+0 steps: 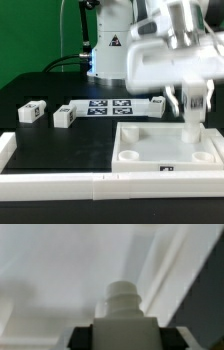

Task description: Assemble one leg

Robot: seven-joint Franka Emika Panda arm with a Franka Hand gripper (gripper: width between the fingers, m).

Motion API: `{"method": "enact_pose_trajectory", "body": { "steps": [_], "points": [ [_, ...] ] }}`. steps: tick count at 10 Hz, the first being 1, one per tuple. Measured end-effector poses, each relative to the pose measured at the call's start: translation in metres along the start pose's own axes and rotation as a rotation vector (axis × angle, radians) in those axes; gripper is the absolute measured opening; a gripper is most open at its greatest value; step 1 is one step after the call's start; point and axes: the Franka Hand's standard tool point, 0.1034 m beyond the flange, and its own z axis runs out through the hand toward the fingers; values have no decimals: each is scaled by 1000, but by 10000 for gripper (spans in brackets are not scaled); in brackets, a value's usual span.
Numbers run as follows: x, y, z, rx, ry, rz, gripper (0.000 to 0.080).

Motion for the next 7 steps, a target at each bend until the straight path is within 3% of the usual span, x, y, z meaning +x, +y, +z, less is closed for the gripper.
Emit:
{"method": "enact_pose_trajectory", "body": {
  "steps": [1,4,7],
  "points": [
    [17,-2,-2,3,29,-2,294],
    [37,-8,12,13,32,-10,294],
    [37,-9,14,14,28,-14,294]
  ]
}}
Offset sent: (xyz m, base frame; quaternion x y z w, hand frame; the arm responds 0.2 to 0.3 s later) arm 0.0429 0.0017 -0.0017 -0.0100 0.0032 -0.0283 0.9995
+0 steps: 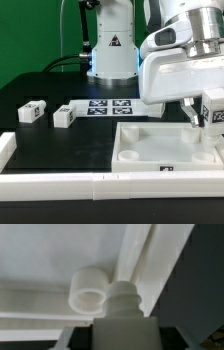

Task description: Assemble one leg

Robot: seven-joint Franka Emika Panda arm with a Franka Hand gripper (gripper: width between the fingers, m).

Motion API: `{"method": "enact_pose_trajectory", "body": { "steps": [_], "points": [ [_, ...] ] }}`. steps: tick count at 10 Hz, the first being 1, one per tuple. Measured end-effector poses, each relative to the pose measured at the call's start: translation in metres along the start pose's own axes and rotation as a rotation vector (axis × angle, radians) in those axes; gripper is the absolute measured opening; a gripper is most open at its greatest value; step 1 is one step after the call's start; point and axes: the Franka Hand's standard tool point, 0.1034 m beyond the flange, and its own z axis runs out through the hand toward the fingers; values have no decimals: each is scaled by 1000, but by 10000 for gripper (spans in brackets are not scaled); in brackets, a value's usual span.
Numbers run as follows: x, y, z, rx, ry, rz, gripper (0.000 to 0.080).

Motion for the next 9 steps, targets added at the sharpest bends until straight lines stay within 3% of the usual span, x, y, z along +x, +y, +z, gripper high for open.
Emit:
{"method": "enact_pose_trajectory", "body": {
  "steps": [3,5,9],
  "points": [
    [1,5,5,-5,-3,-16,294],
    [21,14,18,-7,0,-18,294],
    [27,27,21,-20,31,-27,294]
  ]
}}
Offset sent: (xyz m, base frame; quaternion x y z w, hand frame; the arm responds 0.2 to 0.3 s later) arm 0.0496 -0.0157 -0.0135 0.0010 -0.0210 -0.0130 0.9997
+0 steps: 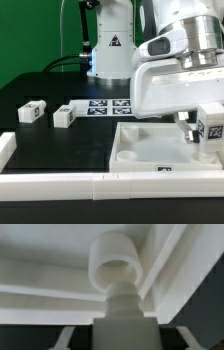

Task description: Assemble one leg

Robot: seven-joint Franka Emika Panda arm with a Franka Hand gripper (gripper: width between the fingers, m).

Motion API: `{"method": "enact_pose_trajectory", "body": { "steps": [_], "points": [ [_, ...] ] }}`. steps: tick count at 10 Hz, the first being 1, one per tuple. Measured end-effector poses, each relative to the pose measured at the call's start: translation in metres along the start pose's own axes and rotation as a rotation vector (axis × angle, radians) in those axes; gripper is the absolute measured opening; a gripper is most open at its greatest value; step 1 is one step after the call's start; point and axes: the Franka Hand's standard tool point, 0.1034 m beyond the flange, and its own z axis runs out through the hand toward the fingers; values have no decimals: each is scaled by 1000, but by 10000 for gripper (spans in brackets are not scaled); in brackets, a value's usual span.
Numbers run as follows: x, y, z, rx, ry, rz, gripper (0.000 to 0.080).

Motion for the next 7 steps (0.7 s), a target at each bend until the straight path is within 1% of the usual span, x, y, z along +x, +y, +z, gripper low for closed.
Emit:
{"method": "enact_pose_trajectory", "body": {
  "steps": [1,3,7],
  "points": [
    [-2,1,-1,-4,13,0,294],
    [-8,-7,-4,1,5,-3,294],
    [-8,-8,-4,2,6,-6,294]
  ]
}}
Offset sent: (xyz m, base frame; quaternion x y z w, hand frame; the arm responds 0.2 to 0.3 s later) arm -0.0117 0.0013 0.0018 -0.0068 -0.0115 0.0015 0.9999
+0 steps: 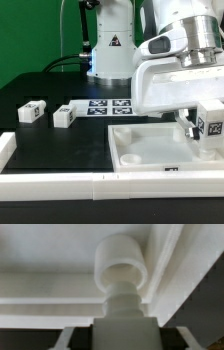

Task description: Assemble one leg

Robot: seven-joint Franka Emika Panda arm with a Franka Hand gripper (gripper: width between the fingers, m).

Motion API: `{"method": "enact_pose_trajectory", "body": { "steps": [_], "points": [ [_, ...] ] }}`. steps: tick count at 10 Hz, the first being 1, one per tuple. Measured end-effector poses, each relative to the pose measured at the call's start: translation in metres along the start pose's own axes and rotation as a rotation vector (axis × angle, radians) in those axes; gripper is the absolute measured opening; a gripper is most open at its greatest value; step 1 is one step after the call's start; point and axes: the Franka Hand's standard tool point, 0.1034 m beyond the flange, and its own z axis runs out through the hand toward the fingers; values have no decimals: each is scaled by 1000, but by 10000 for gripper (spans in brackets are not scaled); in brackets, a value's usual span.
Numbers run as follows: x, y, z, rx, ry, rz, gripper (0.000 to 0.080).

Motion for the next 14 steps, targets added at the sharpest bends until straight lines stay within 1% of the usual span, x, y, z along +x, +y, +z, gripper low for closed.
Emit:
{"method": "enact_pose_trajectory", "body": {
  "steps": [3,5,7,10,14],
  "points": [
    [2,1,-2,-1,4,1,294],
    [-3,3,-2,-5,7,0,294],
    [-9,8,-5,-15,33,3,294],
    [-14,10,-7,-22,50,4,294],
    [-14,-1,-5,-11,44,-10,294]
  ]
}}
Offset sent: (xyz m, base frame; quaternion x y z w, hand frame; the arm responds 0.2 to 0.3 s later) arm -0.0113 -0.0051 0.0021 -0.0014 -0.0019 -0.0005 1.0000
